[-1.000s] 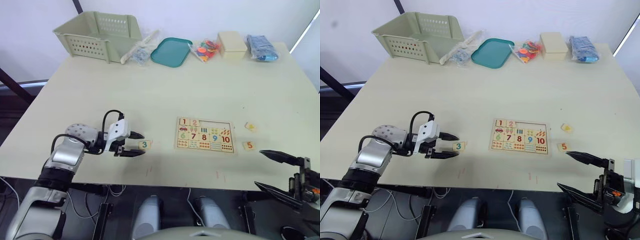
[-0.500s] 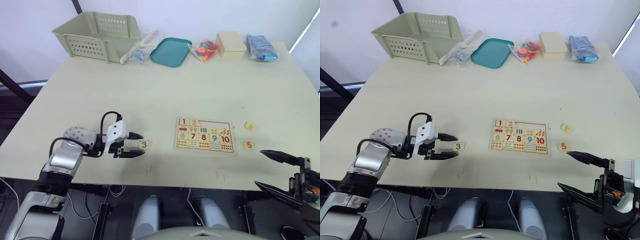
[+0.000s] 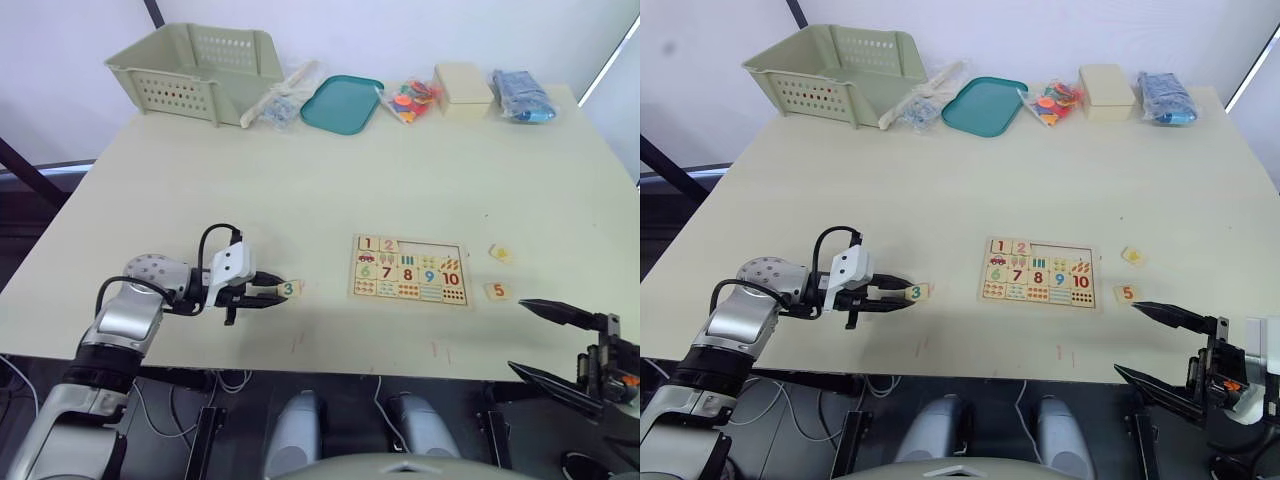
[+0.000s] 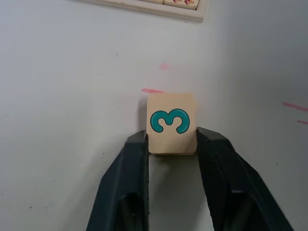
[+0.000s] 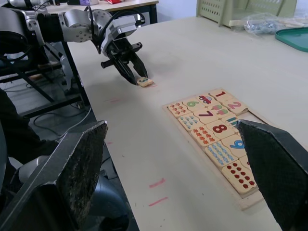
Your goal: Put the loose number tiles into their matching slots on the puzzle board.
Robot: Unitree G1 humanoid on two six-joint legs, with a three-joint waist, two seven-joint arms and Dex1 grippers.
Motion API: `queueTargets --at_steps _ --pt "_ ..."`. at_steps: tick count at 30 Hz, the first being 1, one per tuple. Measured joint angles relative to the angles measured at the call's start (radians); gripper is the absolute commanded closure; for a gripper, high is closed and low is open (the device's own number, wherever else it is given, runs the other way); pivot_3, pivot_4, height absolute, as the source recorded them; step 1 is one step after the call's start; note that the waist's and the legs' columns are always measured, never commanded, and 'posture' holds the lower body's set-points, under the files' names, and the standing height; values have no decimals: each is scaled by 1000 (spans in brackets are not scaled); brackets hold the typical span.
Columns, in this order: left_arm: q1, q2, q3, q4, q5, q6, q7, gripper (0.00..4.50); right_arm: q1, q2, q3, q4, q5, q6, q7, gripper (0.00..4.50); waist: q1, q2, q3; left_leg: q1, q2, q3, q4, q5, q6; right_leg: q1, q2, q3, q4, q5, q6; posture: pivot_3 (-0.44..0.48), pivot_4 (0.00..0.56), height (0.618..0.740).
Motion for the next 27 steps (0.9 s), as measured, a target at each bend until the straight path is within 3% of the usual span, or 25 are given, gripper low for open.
queueTargets --at_steps 8,14,21,27 --pt "-38 10 2 -56 -33 80 -23 3548 0 29 3 0 -4 -3 -8 0 3 -1 0 0 0 0 0 0 0 0 0 0 0 0 0 0 150 740" --pt "-210 26 -12 -201 -55 262 -33 3548 -1 50 1 -2 -9 -23 -35 0 2 -1 1 -1 -1 -1 1 0 0 0 0 0 0 0 0 0 150 740" --pt "-459 -39 -182 -206 23 432 -41 3548 8 77 -3 -31 -14 -45 -75 0 2 -1 1 -2 -1 -2 2 0 0 0 2 0 0 -1 1 0 150 740" --pt "-654 -154 -327 -136 104 544 -53 3548 44 101 -7 -56 -24 -71 -102 0 2 -1 1 -2 -1 -3 2 0 0 0 3 0 0 -1 1 0 150 740"
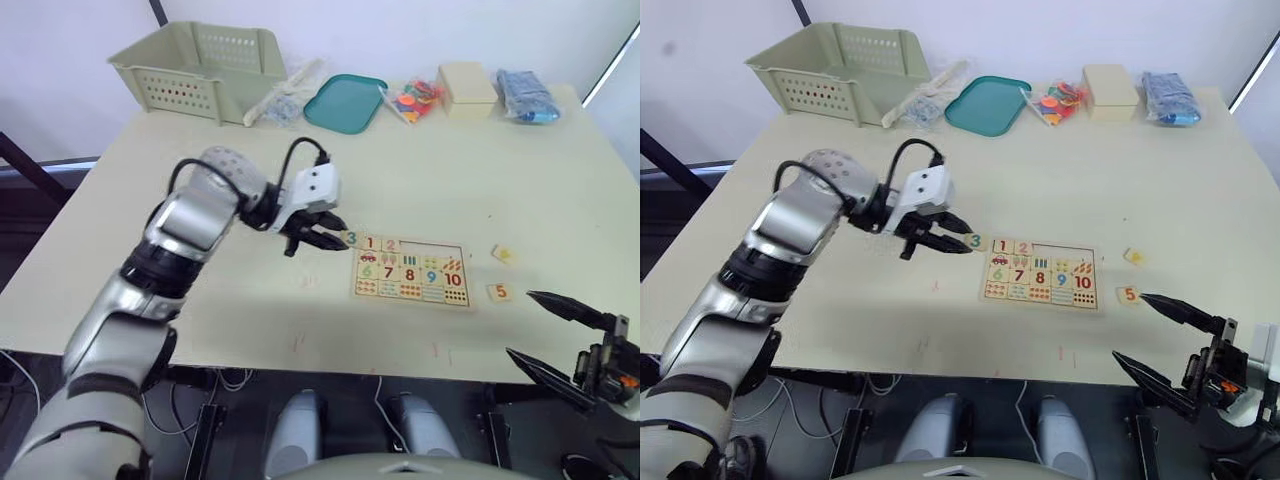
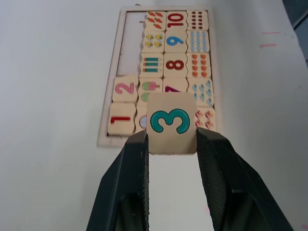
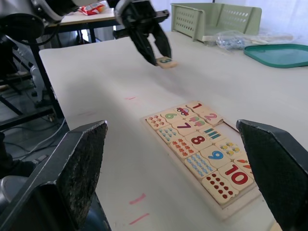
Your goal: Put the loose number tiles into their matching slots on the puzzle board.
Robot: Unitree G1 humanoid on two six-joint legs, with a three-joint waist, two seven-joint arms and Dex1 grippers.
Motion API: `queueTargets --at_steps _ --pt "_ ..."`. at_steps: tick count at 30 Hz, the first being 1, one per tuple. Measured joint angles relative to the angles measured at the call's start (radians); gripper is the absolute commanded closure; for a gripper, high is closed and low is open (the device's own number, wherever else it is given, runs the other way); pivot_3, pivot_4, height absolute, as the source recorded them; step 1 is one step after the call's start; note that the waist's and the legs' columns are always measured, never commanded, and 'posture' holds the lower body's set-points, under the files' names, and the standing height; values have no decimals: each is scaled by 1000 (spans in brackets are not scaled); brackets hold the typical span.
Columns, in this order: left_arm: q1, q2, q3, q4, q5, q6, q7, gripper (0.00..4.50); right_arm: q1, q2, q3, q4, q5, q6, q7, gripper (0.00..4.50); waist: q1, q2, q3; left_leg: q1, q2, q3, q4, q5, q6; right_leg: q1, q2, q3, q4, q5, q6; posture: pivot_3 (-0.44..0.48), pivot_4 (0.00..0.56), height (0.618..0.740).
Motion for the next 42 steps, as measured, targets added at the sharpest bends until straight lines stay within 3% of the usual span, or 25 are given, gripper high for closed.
queueTargets --at_steps 8,20,29,42 --pt "-183 -226 -98 369 122 -110 37 3548 15 27 -15 -4 -23 -47 -34 0 -4 0 0 0 0 0 0 0 0 0 1 1 0 0 0 0 150 740" --pt "-313 -477 -108 821 250 -328 92 3548 66 54 -26 -5 -39 -89 -61 0 0 0 0 -11 -1 -6 3 0 0 -6 2 -1 -1 0 0 0 150 740" --pt "-328 -555 -105 931 324 -354 152 3548 77 67 -25 -4 -50 -121 -74 0 -1 0 0 -11 -2 -8 3 0 0 -6 2 -1 -1 0 0 0 150 740" --pt "-342 -587 -97 982 368 -375 161 3548 77 88 -1 -4 -67 -135 -97 0 -1 0 0 -12 -2 -8 3 0 0 -6 2 -1 -1 0 0 0 150 740"
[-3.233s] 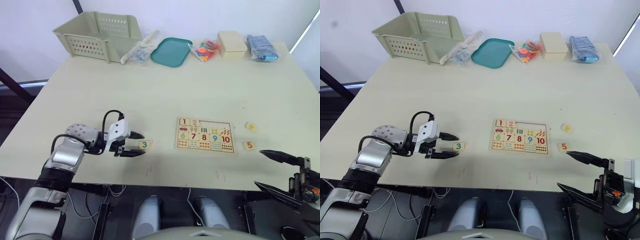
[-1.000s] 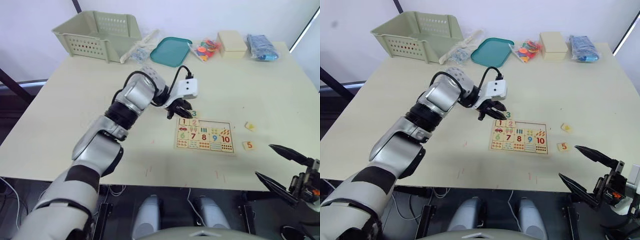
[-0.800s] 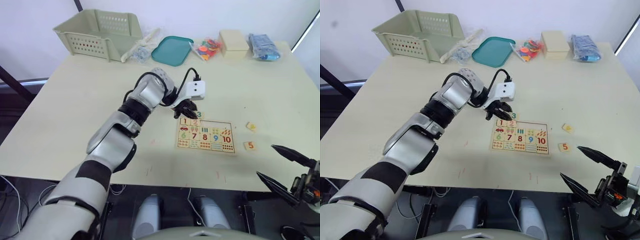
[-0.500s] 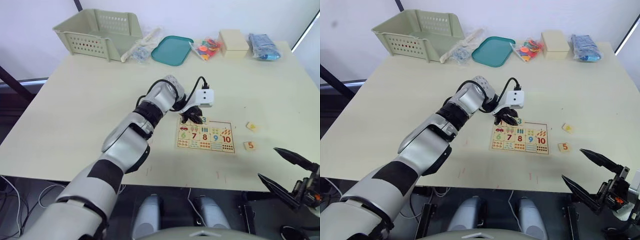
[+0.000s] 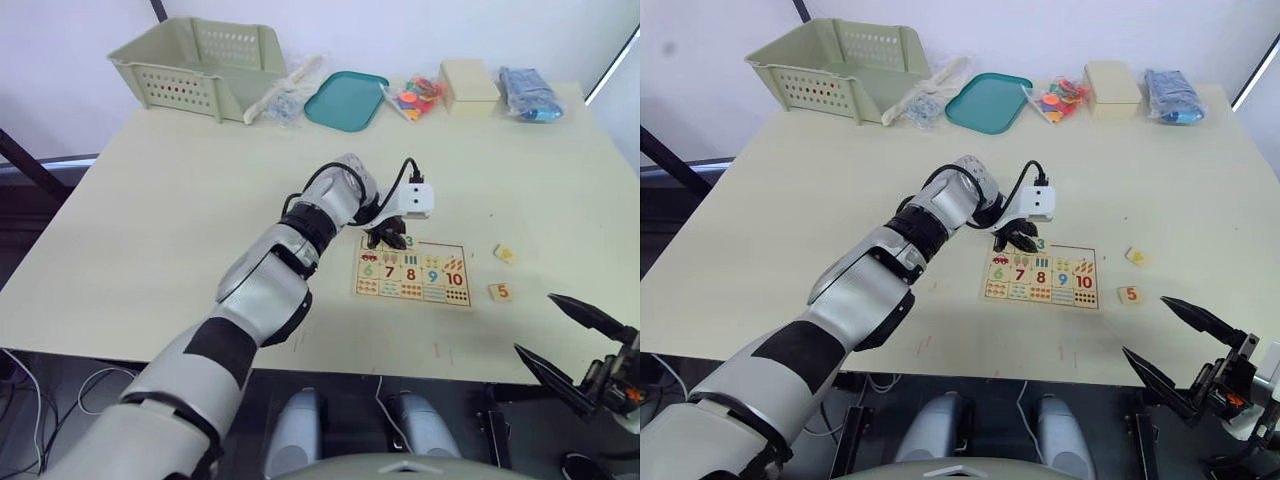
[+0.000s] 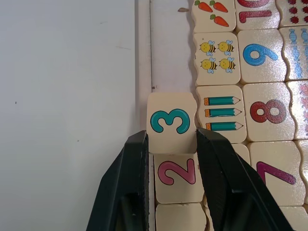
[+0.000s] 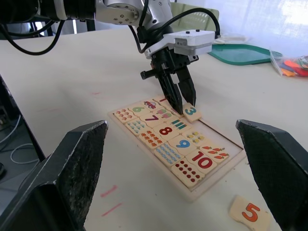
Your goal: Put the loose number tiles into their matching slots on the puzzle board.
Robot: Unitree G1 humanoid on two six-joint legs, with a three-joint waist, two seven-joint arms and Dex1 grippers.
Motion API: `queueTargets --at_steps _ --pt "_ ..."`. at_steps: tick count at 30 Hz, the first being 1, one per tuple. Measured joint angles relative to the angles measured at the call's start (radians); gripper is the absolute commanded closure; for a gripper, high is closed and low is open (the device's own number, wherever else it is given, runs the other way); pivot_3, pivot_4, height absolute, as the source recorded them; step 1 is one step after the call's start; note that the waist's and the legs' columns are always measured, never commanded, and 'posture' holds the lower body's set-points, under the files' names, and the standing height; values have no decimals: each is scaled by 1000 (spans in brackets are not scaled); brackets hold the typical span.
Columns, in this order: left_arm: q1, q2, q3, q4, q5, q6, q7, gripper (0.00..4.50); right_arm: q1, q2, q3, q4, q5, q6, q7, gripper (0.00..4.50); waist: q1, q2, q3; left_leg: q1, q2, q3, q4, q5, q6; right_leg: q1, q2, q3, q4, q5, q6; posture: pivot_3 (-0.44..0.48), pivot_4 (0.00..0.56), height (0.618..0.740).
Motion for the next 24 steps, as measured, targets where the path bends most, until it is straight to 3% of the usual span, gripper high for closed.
queueTargets --at_steps 24 --pt "0 -23 3 26 40 -19 12 3548 42 24 24 -10 -21 -36 -26 0 0 0 0 0 0 0 0 0 0 0 0 0 0 0 0 0 150 740"
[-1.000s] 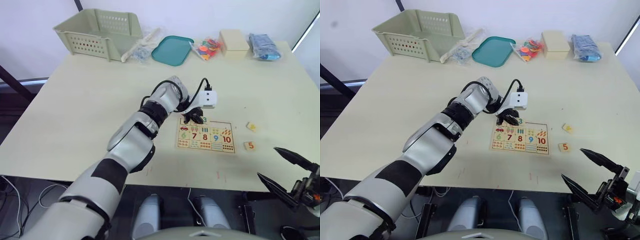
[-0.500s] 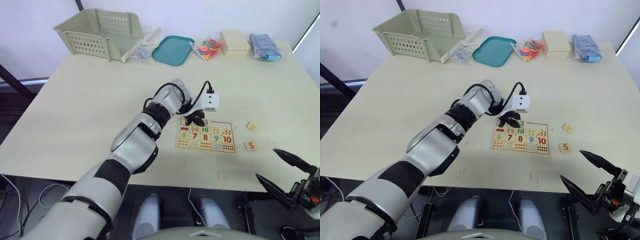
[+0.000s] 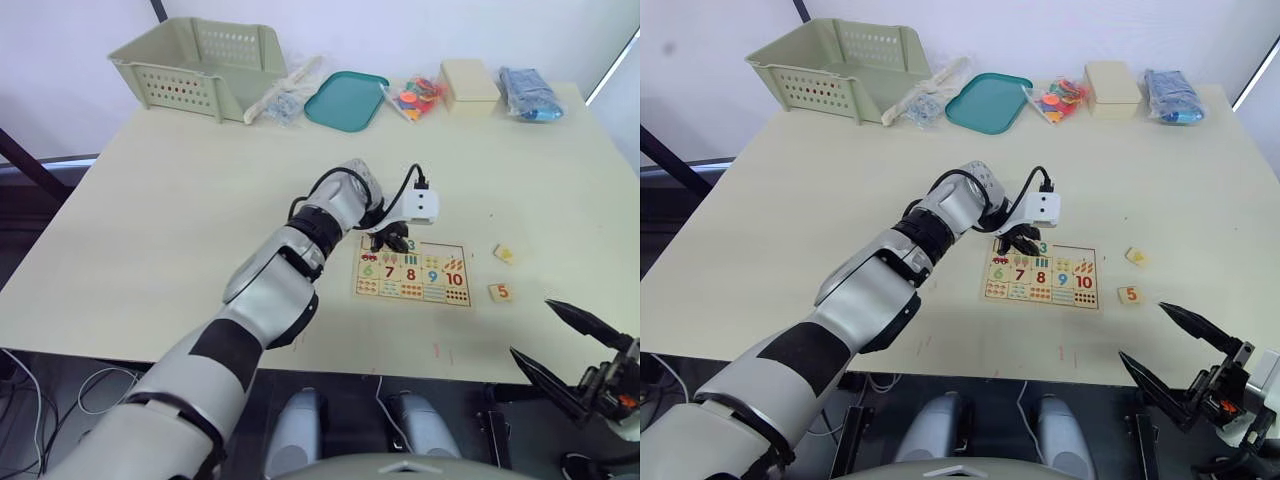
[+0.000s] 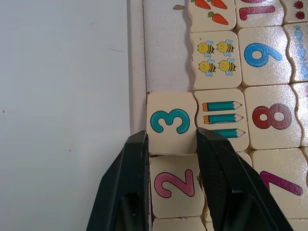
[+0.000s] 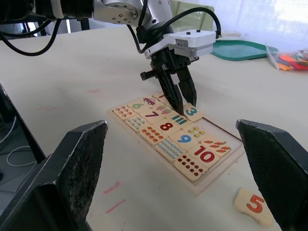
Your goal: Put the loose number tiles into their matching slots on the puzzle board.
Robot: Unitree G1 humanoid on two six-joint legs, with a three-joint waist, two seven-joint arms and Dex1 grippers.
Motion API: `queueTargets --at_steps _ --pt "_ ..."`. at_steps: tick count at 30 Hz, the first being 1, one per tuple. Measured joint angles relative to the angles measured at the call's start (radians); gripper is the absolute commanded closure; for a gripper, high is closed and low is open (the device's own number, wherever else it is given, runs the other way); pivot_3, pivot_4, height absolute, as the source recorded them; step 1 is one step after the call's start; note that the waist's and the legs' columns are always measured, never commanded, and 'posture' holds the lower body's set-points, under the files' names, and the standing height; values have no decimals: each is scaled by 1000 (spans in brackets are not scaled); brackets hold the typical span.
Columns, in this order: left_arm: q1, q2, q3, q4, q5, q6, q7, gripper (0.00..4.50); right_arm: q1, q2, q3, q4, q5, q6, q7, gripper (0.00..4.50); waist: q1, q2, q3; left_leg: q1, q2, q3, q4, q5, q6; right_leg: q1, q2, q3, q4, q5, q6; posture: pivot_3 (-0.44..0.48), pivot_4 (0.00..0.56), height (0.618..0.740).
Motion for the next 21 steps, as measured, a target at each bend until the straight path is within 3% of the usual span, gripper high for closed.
queueTargets --at_steps 21 --pt "-6 -8 6 8 2 11 -14 3548 19 17 25 -11 -14 -30 -18 0 0 0 0 0 0 0 0 0 0 0 0 0 0 0 0 0 150 740"
